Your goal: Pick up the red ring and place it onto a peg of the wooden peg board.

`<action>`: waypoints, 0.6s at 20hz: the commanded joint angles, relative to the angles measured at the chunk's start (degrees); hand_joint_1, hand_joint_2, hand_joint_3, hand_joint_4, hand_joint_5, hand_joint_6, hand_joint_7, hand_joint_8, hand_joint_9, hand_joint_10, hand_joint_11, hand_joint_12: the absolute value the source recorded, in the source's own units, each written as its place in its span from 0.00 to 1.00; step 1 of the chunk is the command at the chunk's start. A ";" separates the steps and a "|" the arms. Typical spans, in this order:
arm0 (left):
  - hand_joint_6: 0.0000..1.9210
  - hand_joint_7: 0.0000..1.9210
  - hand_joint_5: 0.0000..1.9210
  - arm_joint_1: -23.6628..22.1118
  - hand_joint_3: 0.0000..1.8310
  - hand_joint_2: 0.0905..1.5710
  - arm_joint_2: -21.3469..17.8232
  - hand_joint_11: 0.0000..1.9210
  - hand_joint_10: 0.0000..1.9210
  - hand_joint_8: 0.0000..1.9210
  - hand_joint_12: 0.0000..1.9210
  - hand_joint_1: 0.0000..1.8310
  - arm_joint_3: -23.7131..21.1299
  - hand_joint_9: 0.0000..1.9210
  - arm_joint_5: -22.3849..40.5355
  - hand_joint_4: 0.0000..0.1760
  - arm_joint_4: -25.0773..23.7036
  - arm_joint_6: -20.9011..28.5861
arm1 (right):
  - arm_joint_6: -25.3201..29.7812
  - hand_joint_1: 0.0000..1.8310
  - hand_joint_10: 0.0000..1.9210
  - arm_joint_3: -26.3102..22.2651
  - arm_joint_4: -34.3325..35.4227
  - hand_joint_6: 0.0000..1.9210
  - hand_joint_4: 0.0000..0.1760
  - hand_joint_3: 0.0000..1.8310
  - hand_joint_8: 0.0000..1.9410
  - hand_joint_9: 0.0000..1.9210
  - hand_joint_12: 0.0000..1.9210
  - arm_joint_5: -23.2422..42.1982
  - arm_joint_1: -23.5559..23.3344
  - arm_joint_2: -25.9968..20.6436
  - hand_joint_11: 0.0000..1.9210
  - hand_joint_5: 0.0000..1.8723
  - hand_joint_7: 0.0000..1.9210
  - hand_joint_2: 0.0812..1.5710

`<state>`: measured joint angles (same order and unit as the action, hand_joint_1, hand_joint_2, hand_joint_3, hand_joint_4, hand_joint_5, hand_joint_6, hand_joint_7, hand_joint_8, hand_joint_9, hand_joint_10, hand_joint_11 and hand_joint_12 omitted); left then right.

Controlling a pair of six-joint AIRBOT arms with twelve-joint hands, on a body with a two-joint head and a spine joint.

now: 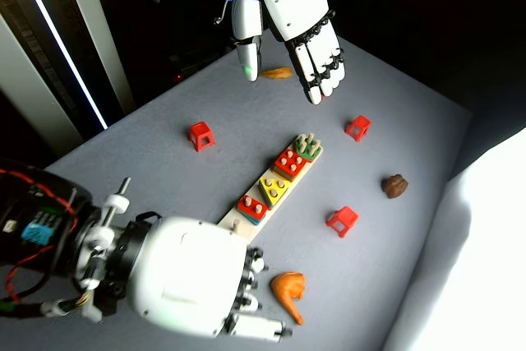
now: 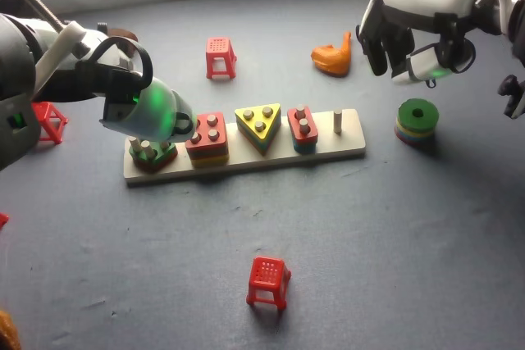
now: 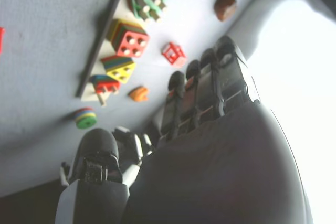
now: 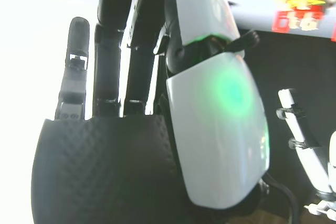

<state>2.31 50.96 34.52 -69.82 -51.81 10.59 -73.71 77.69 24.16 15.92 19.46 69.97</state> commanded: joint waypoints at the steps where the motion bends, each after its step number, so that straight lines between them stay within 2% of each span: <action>1: 0.00 0.03 0.04 -0.40 0.00 0.81 0.17 0.02 0.00 0.00 0.02 0.00 0.26 0.02 0.66 0.00 -4.62 -0.06 | -0.34 0.62 0.18 0.05 -0.35 0.11 0.00 0.00 0.05 0.29 0.40 4.77 -0.84 -0.96 0.00 0.36 0.41 0.60; 2: 0.00 0.02 0.03 -0.40 0.00 0.80 0.17 0.01 0.00 0.00 0.02 0.00 0.26 0.01 0.66 0.00 -4.63 -0.05 | -0.31 0.58 0.08 -0.08 -0.34 0.04 0.00 0.00 0.01 0.25 0.36 3.72 -1.39 -1.40 0.00 0.32 0.33 0.59; 6: 0.00 0.02 0.03 -0.41 0.00 0.80 0.17 0.01 0.00 0.00 0.02 0.00 0.26 0.01 0.66 0.00 -4.83 -0.01 | -0.07 0.58 0.02 -2.60 -0.34 0.00 0.00 0.00 0.00 0.21 0.29 1.95 -3.07 -4.57 0.00 0.25 0.26 0.57; 7: 0.00 0.02 0.04 -0.41 0.00 0.81 0.17 0.00 0.00 0.00 0.06 0.00 0.26 0.02 0.66 0.00 -4.84 -0.01 | 0.43 0.57 0.01 -3.26 -0.34 0.00 0.00 0.00 0.00 0.19 0.26 1.02 -3.49 -5.30 0.00 0.21 0.23 0.58; 10: 0.00 0.01 0.02 -0.42 0.00 0.81 0.17 0.00 0.00 0.00 0.04 0.00 0.26 0.00 0.66 0.00 -4.84 0.03 | 0.62 0.59 0.01 -4.61 1.17 0.00 0.00 0.00 0.00 0.20 0.23 -1.12 -3.19 -6.43 0.00 0.22 0.23 0.56; 11: 0.00 0.02 0.03 -0.42 0.00 0.81 0.17 0.00 0.00 0.00 0.07 0.00 0.26 0.02 0.66 0.00 -4.84 0.03 | 0.56 0.59 0.01 -4.84 1.17 0.00 0.00 0.00 0.00 0.21 0.24 -1.34 -2.33 -6.54 0.00 0.22 0.24 0.56; 12: 0.00 0.02 0.04 -0.46 0.00 0.81 0.17 0.00 0.00 0.00 0.09 0.00 0.26 0.02 0.66 0.00 -4.84 0.03 | 0.56 0.58 0.01 -4.84 1.18 0.00 0.00 0.00 0.00 0.22 0.21 -1.49 -1.47 -6.50 0.00 0.24 0.25 0.57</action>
<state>2.31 50.98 34.52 -69.65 -51.86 10.61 -73.36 72.82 25.45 9.21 18.63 63.94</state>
